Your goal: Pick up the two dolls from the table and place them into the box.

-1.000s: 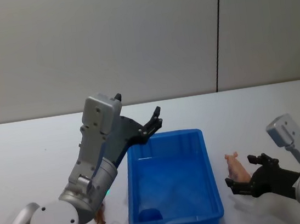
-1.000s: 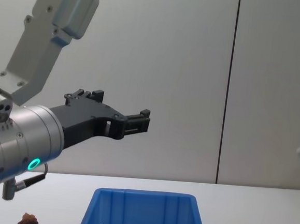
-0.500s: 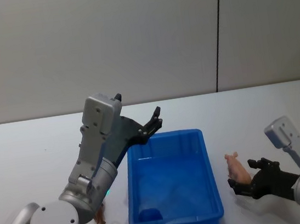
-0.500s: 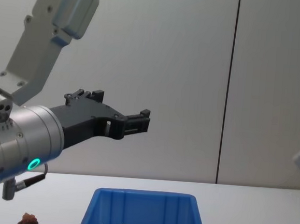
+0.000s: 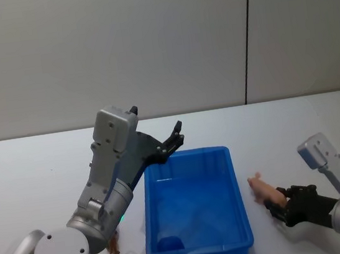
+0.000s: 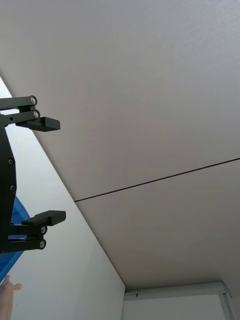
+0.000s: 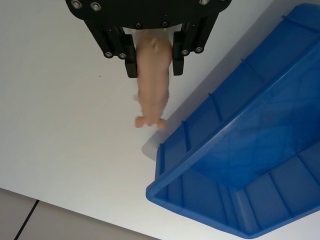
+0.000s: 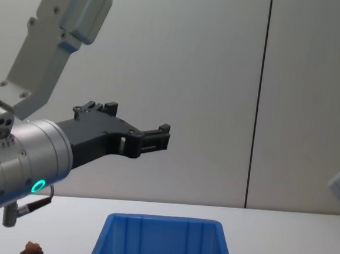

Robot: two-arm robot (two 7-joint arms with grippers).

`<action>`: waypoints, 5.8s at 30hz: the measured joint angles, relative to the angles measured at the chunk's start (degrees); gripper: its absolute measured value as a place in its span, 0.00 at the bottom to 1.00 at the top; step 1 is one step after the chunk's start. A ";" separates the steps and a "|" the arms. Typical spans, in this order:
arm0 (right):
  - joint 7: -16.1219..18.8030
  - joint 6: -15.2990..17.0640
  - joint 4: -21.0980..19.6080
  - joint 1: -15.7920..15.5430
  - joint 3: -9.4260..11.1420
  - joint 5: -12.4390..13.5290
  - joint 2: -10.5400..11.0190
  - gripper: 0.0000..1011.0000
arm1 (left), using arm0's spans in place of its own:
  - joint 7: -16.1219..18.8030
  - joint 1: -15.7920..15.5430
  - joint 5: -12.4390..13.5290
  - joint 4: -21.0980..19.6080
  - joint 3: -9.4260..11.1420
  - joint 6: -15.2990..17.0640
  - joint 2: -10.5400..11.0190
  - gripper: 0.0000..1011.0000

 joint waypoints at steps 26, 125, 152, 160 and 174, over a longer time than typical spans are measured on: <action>-4.20 -3.55 -5.55 0.70 1.52 5.68 -0.18 0.38 | 0.00 0.00 0.00 0.00 0.00 0.00 0.00 0.99; -1.15 -9.22 -9.13 -1.63 3.16 11.69 4.59 0.99 | 4.43 3.37 -1.32 -3.71 -1.38 4.36 2.94 0.99; -1.36 -9.30 -9.12 -1.68 3.46 11.99 4.89 0.99 | 13.39 13.59 -11.36 -4.90 -2.79 6.18 7.50 0.99; -1.37 -9.29 -9.12 -1.68 3.49 12.00 4.92 0.99 | 13.31 14.71 -13.11 -2.16 -2.72 5.26 6.96 0.99; -1.36 -9.29 -9.12 -1.68 3.49 11.99 4.93 0.99 | 10.77 14.81 -14.29 2.74 -2.60 4.79 5.60 0.97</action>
